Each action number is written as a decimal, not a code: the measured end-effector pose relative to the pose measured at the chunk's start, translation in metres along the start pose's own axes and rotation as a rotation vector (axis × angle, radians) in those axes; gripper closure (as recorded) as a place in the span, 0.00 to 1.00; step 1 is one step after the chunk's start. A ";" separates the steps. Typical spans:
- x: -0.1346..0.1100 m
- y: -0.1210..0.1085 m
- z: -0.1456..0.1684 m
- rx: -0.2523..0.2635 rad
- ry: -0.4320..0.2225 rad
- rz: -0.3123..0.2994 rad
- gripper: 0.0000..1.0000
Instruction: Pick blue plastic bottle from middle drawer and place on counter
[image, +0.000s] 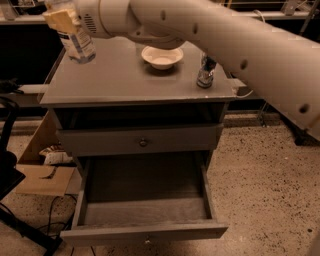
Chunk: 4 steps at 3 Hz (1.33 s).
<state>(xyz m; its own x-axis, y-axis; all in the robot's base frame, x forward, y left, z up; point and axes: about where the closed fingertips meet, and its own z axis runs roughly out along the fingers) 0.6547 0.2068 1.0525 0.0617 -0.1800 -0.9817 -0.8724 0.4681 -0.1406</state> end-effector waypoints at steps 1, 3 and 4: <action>0.036 -0.011 0.042 0.018 0.048 0.040 1.00; 0.052 -0.007 0.045 0.013 0.038 0.065 1.00; 0.082 -0.005 0.057 0.033 0.052 0.087 1.00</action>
Offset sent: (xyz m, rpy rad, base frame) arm 0.0284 0.0187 -0.0340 -0.0177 0.0453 -0.0289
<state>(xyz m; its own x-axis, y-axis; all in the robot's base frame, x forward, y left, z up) 0.6920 0.2389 0.9658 -0.0392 -0.1814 -0.9826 -0.8568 0.5121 -0.0604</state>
